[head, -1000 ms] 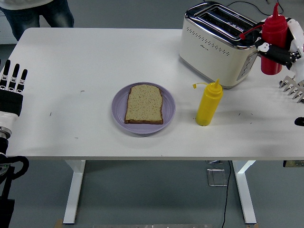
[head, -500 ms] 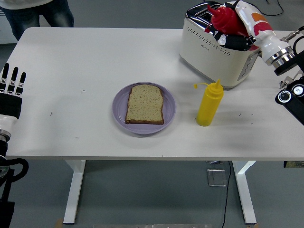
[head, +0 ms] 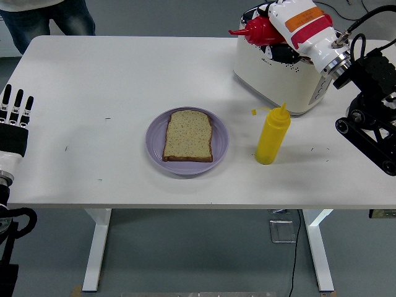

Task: Pick up the cup,pour liquid into bread,place the cup on the desk

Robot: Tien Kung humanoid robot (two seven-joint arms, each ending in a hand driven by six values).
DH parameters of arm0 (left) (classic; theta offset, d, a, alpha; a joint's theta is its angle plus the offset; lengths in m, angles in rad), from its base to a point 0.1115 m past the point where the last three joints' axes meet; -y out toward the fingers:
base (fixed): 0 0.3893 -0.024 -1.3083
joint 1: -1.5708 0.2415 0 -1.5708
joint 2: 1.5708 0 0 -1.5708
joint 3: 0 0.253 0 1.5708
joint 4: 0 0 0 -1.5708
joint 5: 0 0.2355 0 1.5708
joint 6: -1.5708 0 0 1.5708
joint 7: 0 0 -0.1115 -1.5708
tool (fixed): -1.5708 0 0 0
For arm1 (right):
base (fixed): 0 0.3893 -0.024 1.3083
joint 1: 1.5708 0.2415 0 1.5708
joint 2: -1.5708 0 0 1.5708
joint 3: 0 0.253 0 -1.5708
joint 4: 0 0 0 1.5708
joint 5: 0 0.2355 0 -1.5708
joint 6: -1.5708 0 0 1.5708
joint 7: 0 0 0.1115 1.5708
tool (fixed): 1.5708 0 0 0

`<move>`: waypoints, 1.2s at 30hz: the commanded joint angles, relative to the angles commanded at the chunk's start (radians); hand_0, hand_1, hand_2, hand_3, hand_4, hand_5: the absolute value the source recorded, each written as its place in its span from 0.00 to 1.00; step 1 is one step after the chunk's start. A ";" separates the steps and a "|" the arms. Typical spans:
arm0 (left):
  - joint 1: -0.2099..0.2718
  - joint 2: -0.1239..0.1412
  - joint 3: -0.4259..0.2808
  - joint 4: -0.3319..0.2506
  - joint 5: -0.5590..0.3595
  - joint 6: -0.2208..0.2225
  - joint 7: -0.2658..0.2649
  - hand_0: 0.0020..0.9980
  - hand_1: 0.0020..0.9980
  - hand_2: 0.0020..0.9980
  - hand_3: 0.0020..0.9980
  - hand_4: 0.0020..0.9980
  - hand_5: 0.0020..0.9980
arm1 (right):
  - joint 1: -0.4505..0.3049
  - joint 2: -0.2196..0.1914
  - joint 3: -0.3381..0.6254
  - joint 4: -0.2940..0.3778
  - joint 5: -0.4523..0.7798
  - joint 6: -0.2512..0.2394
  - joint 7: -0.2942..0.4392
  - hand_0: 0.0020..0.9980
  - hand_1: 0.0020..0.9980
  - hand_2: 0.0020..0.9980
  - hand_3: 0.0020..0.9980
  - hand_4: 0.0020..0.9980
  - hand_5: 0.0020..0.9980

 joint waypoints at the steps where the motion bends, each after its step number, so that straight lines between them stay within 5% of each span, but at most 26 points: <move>1: 0.000 0.000 0.000 0.000 0.000 0.000 0.000 0.80 0.81 0.85 0.76 0.54 1.00 | 0.002 0.001 -0.002 0.000 -0.011 0.000 -0.002 0.17 0.20 0.32 0.44 0.48 0.11; 9: 0.001 0.001 -0.004 0.000 0.000 0.000 0.000 0.80 0.81 0.85 0.75 0.54 1.00 | 0.052 0.010 -0.033 0.011 -0.186 -0.001 -0.028 0.17 0.20 0.32 0.44 0.46 0.10; 19: -0.005 0.004 -0.003 0.000 -0.001 0.000 0.000 0.80 0.81 0.84 0.75 0.54 1.00 | 0.116 0.008 -0.186 0.004 -0.190 0.023 -0.062 0.18 0.21 0.32 0.44 0.44 0.09; 36: 0.000 0.006 -0.008 0.001 -0.001 0.001 0.000 0.80 0.81 0.84 0.75 0.54 1.00 | 0.118 0.004 -0.078 0.020 -0.190 0.011 -0.060 0.18 0.21 0.32 0.44 0.43 0.09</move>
